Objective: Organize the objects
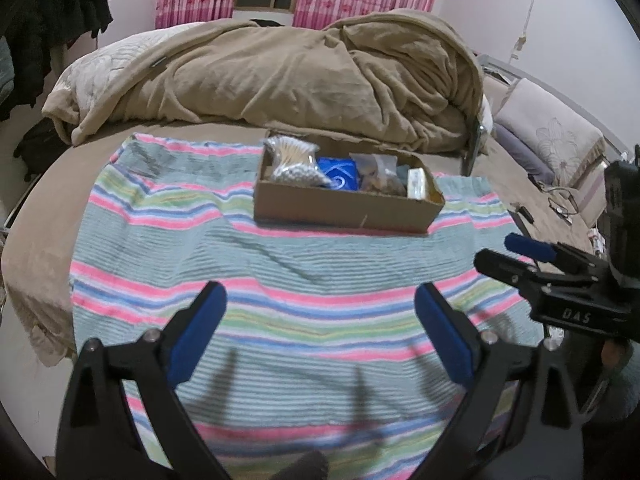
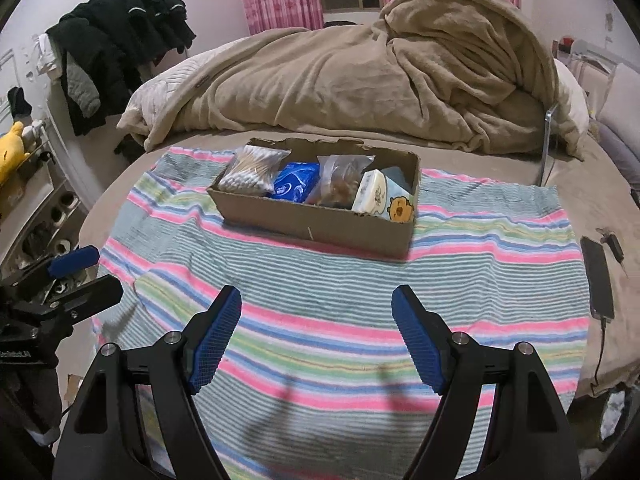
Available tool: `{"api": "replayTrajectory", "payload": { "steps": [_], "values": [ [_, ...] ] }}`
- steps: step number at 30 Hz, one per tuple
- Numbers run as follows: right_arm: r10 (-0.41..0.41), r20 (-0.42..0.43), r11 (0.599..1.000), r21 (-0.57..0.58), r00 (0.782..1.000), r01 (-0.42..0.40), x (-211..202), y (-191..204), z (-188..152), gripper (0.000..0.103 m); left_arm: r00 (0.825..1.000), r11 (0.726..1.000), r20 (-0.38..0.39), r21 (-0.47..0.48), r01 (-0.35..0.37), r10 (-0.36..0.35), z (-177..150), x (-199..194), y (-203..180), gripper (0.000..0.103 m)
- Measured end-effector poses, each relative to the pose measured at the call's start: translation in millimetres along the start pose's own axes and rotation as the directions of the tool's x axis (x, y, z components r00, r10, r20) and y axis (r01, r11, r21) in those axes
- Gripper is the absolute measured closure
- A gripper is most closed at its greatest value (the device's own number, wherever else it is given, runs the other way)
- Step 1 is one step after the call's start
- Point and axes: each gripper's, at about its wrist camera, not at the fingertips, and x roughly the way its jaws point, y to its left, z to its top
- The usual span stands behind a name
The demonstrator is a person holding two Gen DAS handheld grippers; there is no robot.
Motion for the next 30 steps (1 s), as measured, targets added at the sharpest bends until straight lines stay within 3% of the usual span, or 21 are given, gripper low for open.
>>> {"api": "replayTrajectory", "payload": {
  "steps": [3,11,30],
  "values": [
    [0.002,0.007,1.0,-0.004,1.0,-0.002,-7,3,-4,0.022,1.0,1.0,-0.016,-0.009,-0.005,0.005,-3,-2,0,0.007],
    [0.002,0.016,1.0,0.003,1.0,-0.002,-16,2,-10,0.022,0.999,0.999,0.034,-0.003,-0.041,0.042,-5,-19,-1,0.007],
    [0.012,0.004,1.0,0.012,1.0,-0.012,-10,-5,-10,0.022,0.997,0.997,0.024,0.032,-0.071,0.071,-4,-10,-11,0.006]
  ]
}}
